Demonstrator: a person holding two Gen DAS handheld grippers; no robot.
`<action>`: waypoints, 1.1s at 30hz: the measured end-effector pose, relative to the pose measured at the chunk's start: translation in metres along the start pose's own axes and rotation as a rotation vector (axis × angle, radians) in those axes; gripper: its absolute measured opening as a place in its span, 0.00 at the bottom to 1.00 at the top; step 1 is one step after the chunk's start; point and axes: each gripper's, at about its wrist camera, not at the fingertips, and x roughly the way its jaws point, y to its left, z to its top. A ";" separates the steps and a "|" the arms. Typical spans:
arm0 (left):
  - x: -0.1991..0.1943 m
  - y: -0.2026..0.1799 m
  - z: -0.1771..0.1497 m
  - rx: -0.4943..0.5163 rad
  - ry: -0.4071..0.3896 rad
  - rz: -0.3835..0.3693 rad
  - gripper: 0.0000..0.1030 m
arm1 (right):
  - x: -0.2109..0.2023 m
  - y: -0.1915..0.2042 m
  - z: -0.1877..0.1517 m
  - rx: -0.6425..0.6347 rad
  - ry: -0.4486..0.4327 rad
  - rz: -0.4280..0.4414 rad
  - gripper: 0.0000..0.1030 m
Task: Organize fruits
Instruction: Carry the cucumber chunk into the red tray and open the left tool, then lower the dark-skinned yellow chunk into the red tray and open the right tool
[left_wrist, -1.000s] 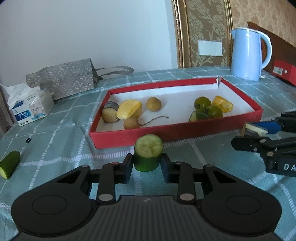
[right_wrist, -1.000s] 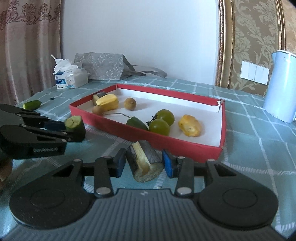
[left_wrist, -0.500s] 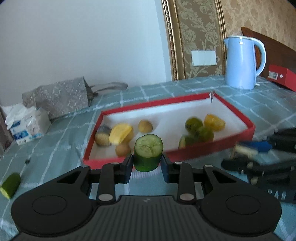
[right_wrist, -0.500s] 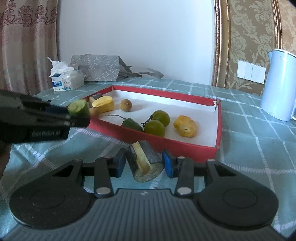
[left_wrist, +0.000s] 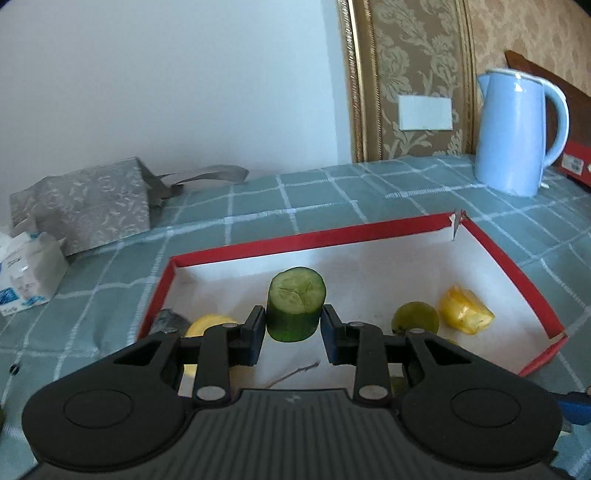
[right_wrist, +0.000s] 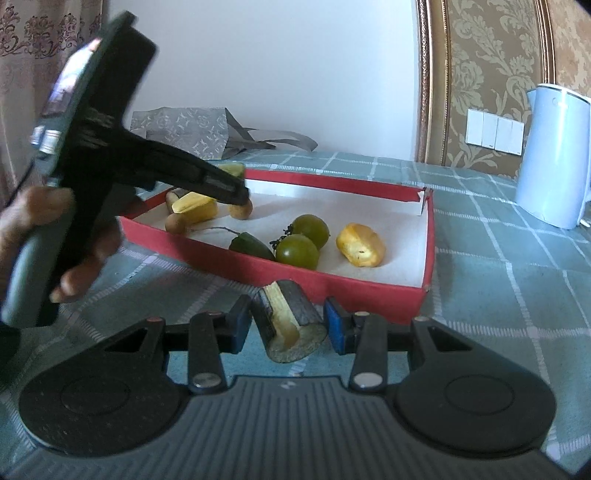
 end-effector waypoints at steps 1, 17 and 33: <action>0.003 -0.001 -0.001 0.002 0.001 0.007 0.31 | 0.000 -0.001 0.000 0.002 0.001 -0.001 0.39; -0.046 0.025 -0.034 -0.084 -0.115 0.144 0.83 | 0.001 -0.004 0.000 0.013 0.003 -0.009 0.39; -0.061 0.053 -0.072 -0.190 0.023 0.087 0.86 | 0.002 -0.007 0.013 0.026 -0.012 -0.059 0.39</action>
